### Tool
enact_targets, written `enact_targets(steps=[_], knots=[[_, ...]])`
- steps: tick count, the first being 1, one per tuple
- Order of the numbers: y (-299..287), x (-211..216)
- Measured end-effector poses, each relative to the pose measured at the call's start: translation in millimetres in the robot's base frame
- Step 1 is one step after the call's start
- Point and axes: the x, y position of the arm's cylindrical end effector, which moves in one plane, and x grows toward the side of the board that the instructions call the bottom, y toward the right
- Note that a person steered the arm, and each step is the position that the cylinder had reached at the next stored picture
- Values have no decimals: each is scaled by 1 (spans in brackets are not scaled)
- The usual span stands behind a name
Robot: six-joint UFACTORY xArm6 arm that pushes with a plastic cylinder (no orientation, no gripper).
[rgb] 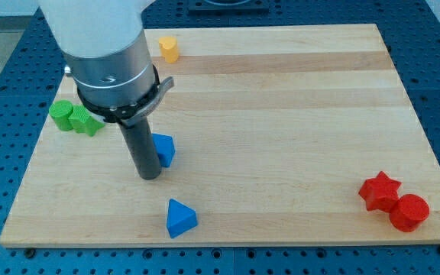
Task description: Move the blue cube to the top center
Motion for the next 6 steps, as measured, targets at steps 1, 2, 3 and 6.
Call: enact_targets(steps=[1,2,3,6], knots=[[-23,17],[-48,20],[-48,-4],[48,-53]])
